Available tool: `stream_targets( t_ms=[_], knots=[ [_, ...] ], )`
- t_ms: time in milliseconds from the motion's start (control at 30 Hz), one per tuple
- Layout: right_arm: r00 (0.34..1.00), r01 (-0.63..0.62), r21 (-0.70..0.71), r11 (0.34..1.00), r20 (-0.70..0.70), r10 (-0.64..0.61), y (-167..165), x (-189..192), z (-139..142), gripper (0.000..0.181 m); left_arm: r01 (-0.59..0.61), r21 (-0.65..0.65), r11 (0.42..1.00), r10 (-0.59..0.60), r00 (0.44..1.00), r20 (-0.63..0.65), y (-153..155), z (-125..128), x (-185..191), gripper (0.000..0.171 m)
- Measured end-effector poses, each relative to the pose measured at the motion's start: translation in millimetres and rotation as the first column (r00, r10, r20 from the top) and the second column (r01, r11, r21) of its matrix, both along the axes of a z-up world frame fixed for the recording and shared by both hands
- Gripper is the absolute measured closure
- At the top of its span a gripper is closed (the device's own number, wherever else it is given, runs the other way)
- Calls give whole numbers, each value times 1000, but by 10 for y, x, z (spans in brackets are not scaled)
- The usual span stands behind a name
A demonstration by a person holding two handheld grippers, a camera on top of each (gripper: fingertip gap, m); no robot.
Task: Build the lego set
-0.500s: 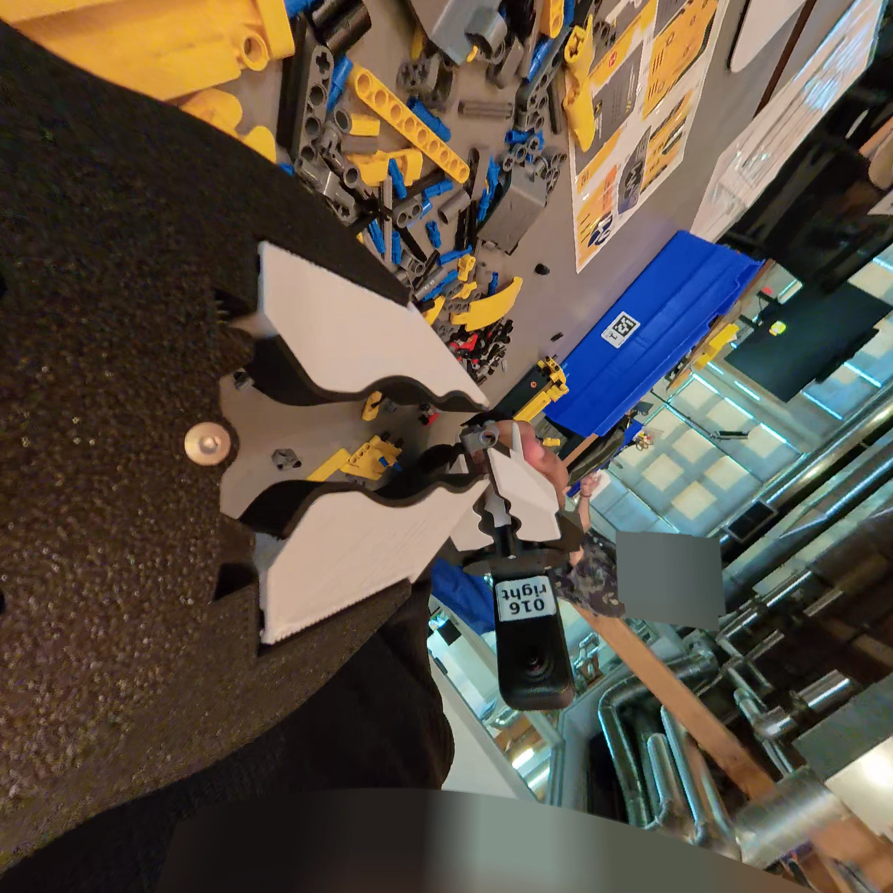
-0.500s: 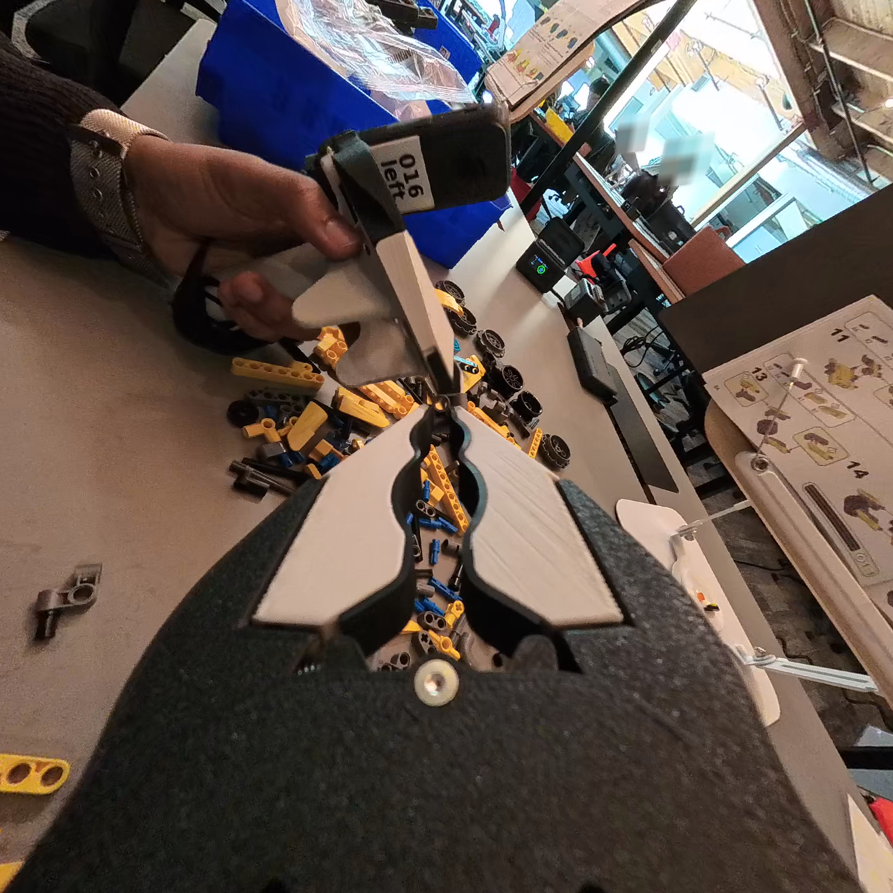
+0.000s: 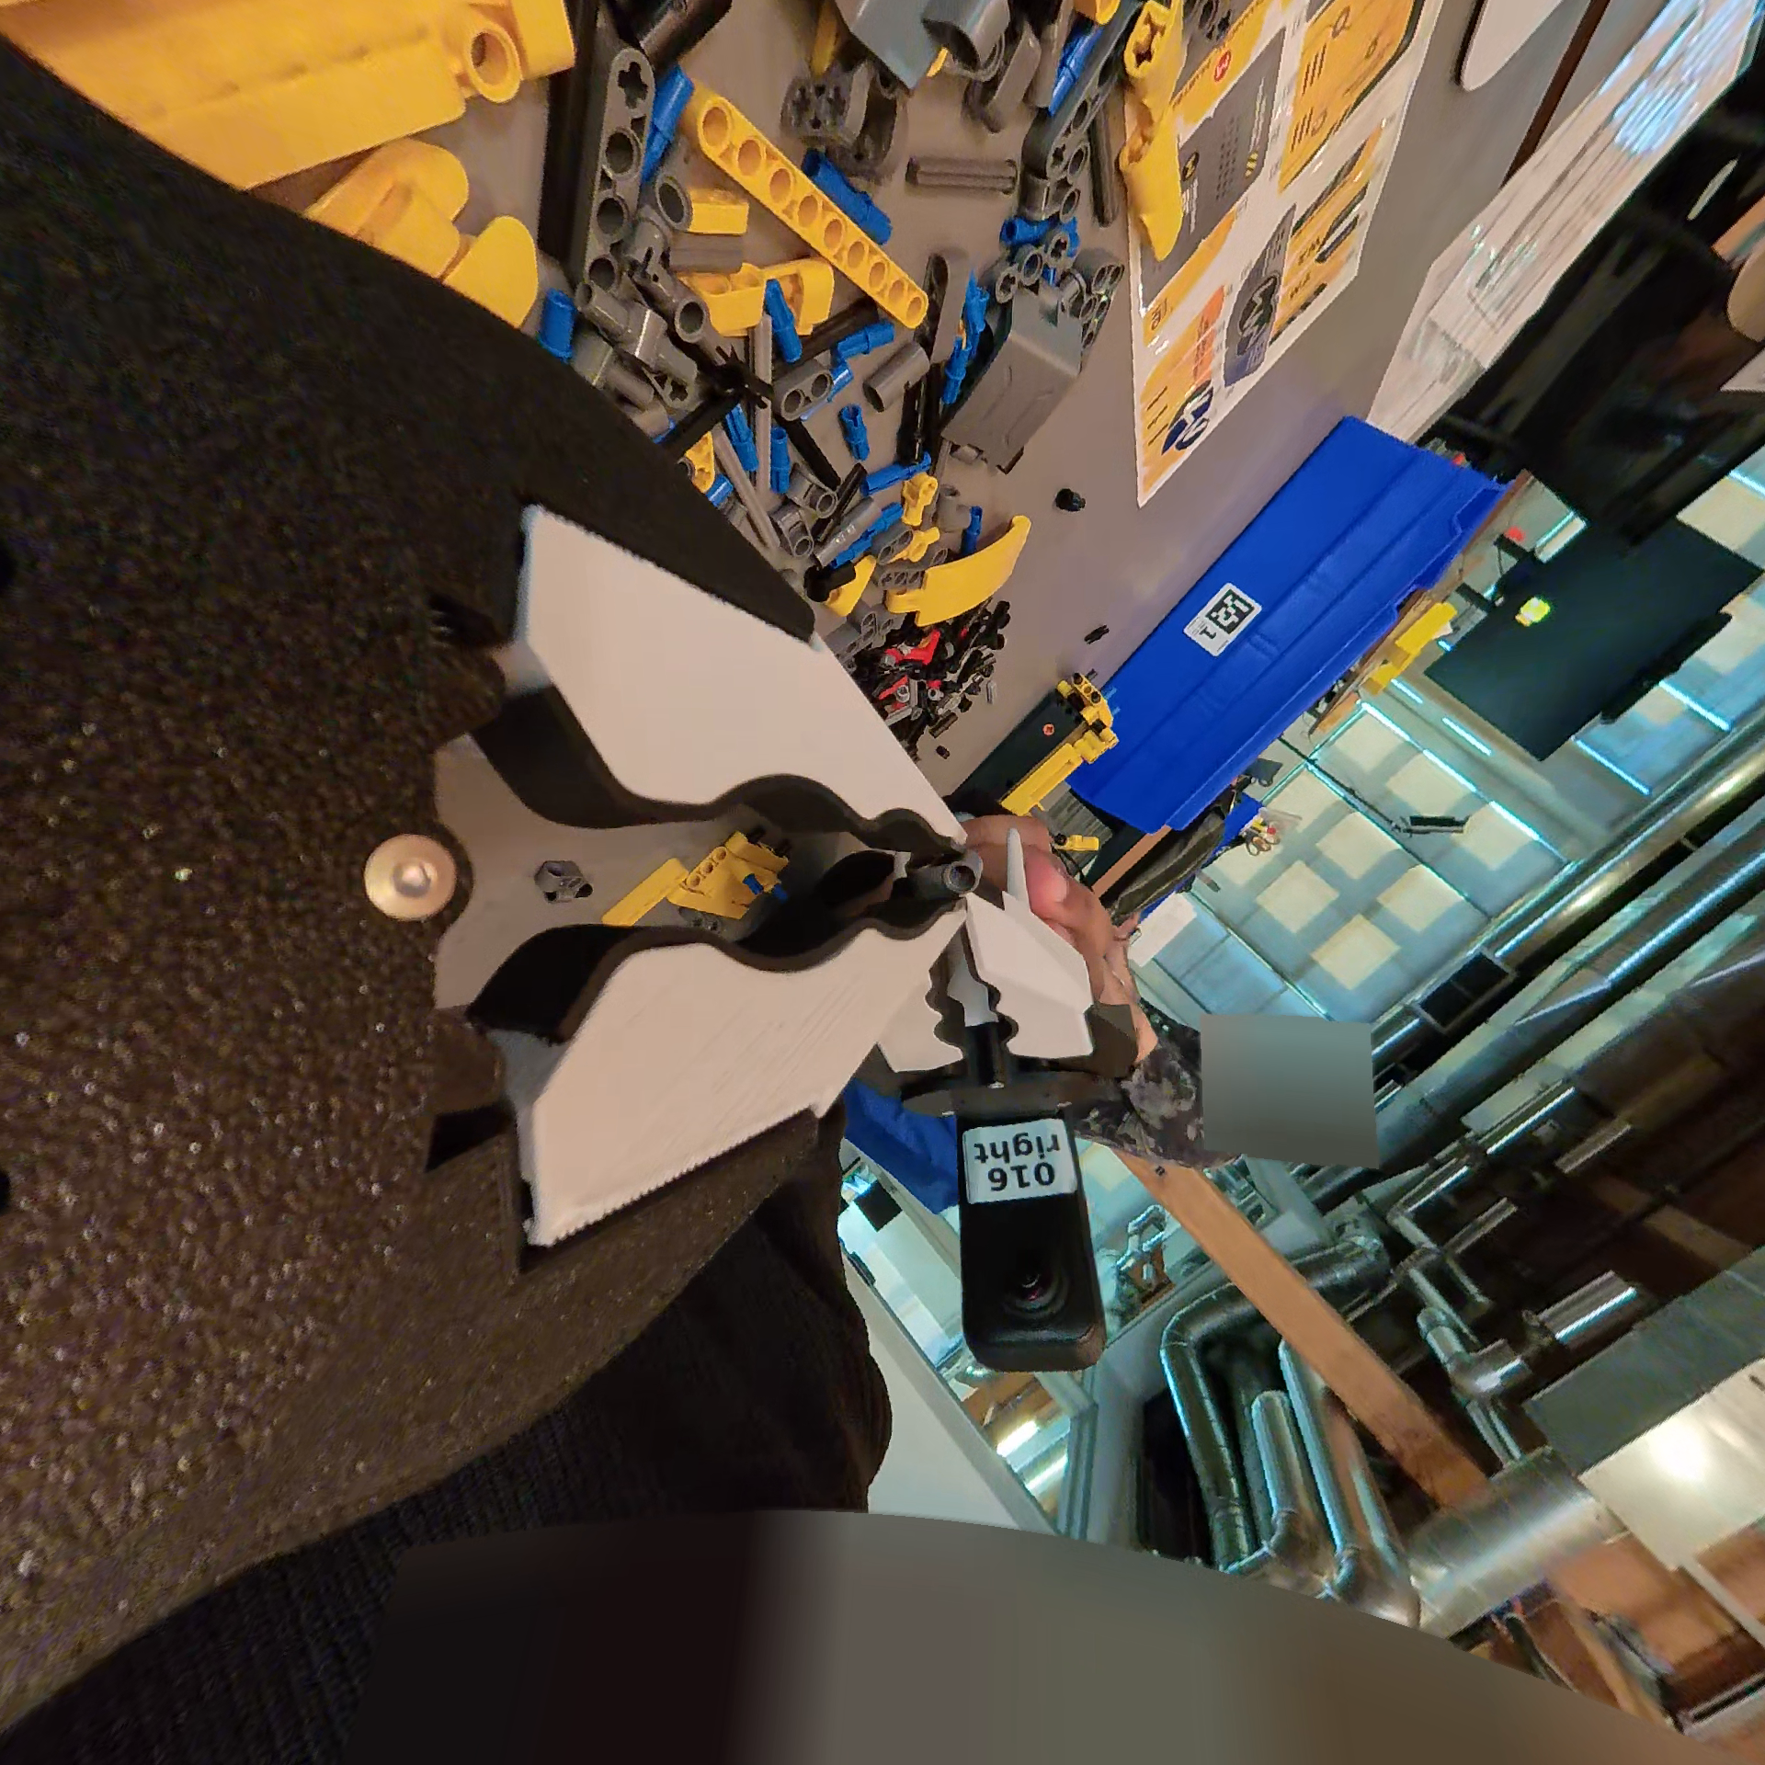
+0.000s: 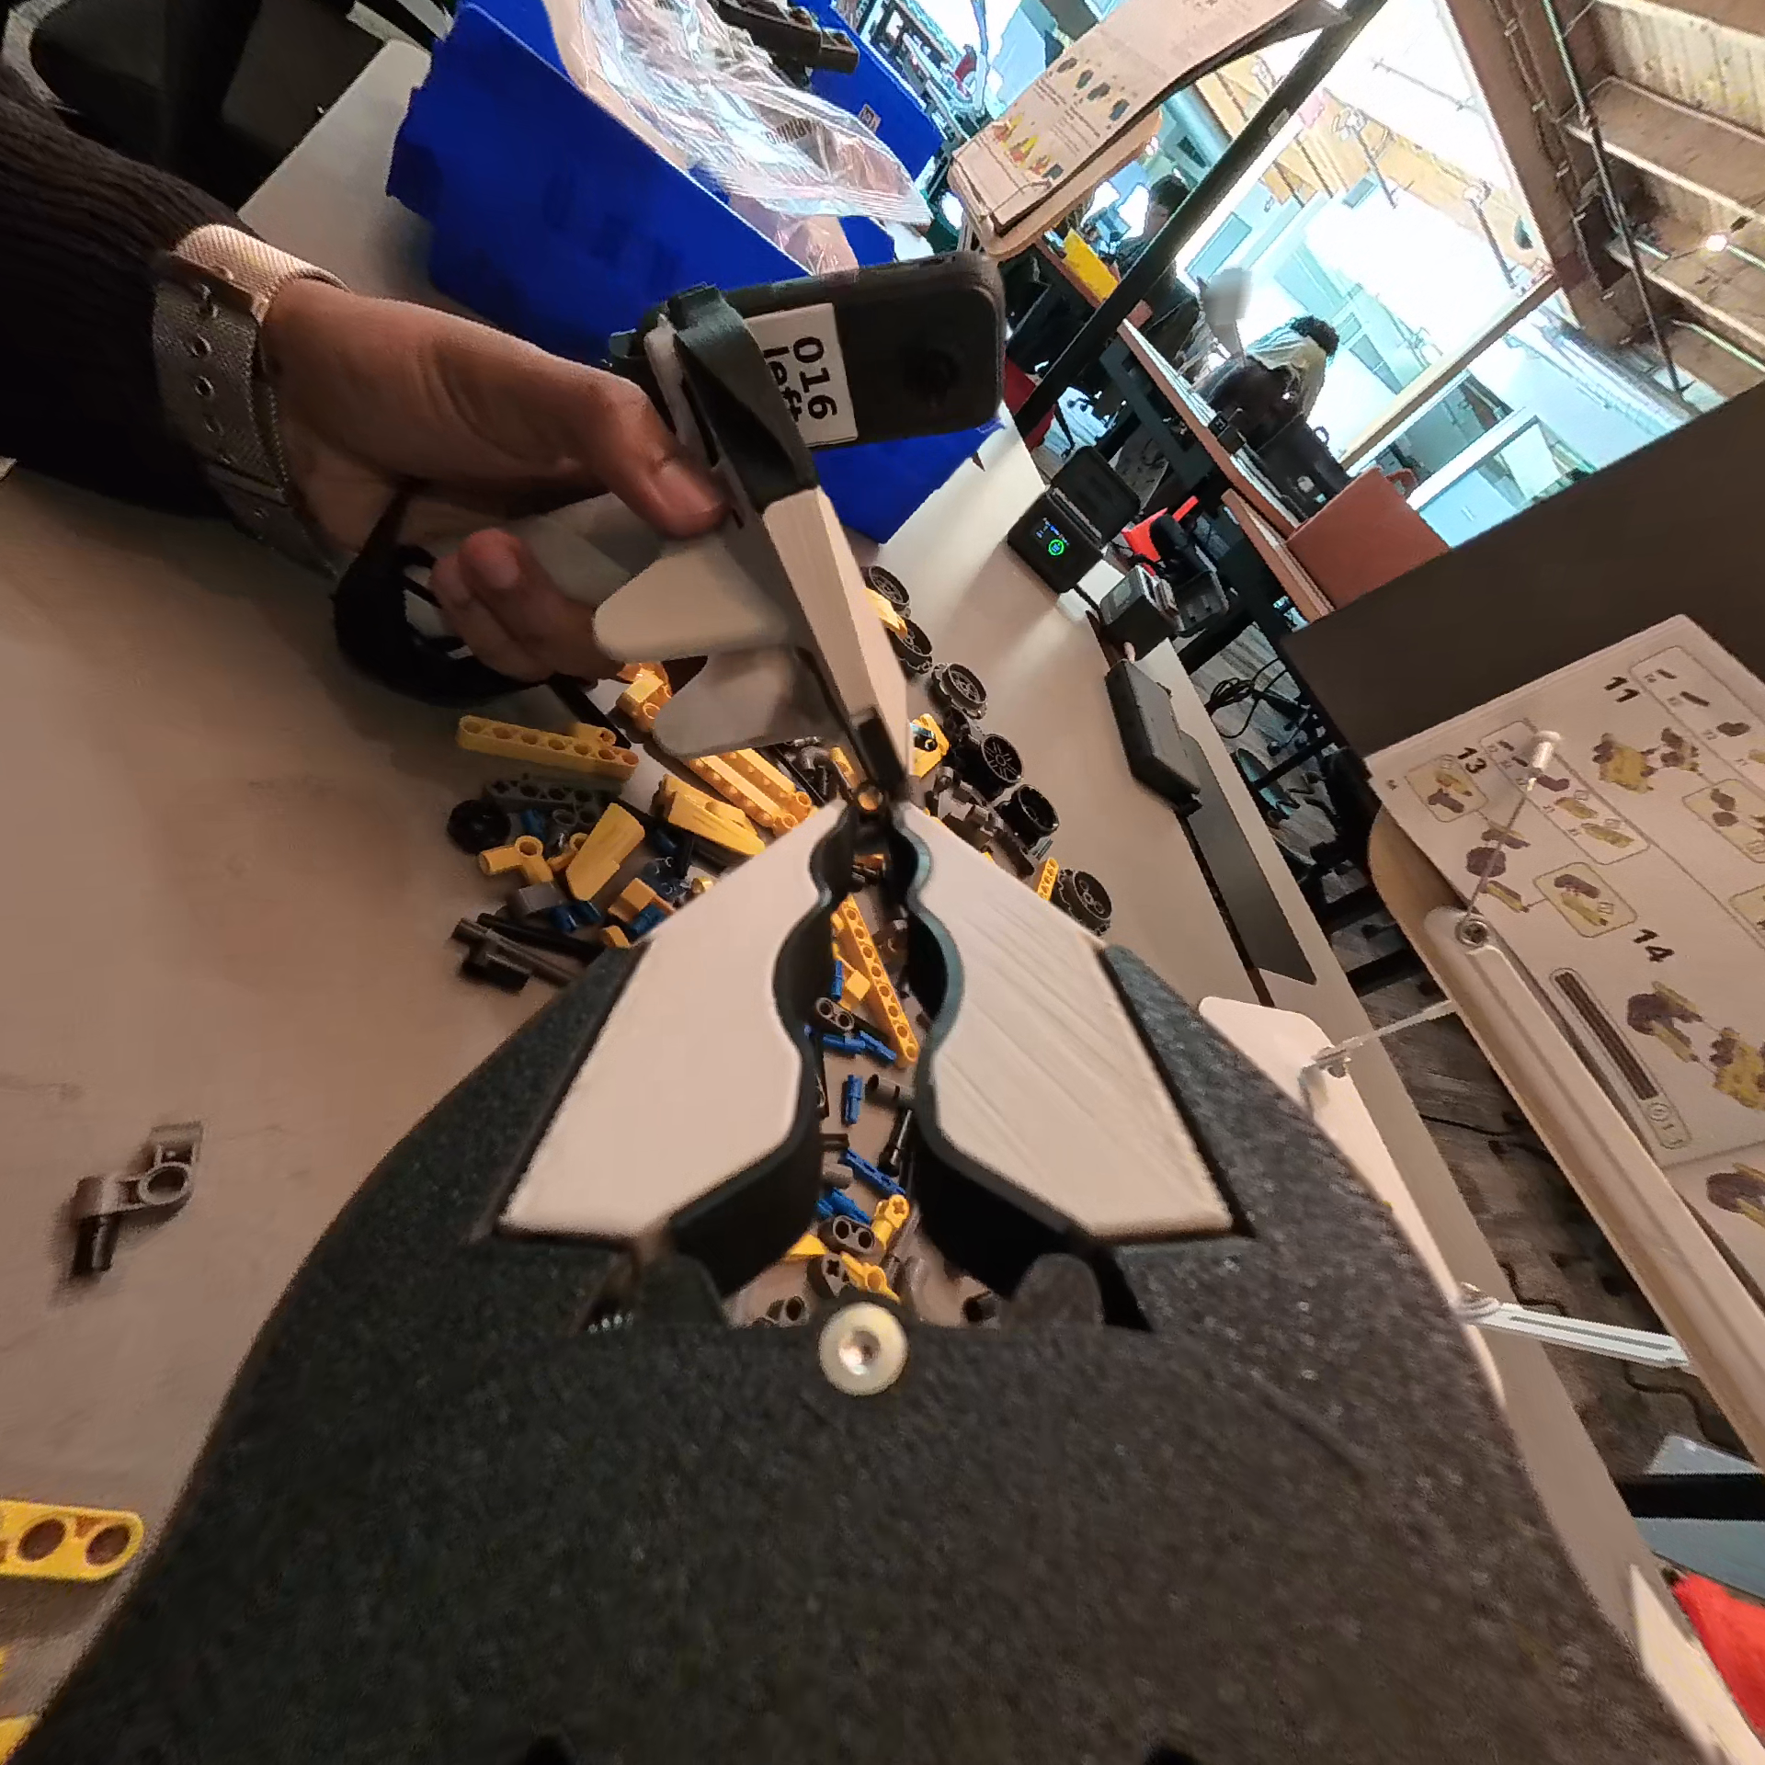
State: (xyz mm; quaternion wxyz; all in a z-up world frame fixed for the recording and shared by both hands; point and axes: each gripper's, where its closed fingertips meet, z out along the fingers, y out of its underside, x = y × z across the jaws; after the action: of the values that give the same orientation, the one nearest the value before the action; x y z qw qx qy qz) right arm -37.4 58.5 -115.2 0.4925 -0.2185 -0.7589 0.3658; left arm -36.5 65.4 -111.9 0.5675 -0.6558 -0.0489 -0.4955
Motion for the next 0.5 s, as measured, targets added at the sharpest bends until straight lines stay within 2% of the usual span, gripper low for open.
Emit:
stream_targets(
  t_ms=[167,233,300,400,500],
  knots=[
    [1000,11,4,1000,-11,-11,-10,-7,17,175,-15,22,1000,16,999,-41,-16,21,-12,164],
    [1000,4,-51,999,5,-4,-21,-12,26,174,-29,33,999,31,998,-48,-24,36,-40,164],
    [998,-22,-173,985,48,31,-48,-1,50,169,-43,54,998,45,998,-42,-42,72,-75,164],
    [991,-45,-404,914,95,90,-27,16,158,164,-55,80,995,59,997,-48,-63,112,-100,165],
    [976,-41,-618,785,142,163,24,24,246,163,-46,96,994,52,997,-58,-75,136,-75,165]
  ],
)
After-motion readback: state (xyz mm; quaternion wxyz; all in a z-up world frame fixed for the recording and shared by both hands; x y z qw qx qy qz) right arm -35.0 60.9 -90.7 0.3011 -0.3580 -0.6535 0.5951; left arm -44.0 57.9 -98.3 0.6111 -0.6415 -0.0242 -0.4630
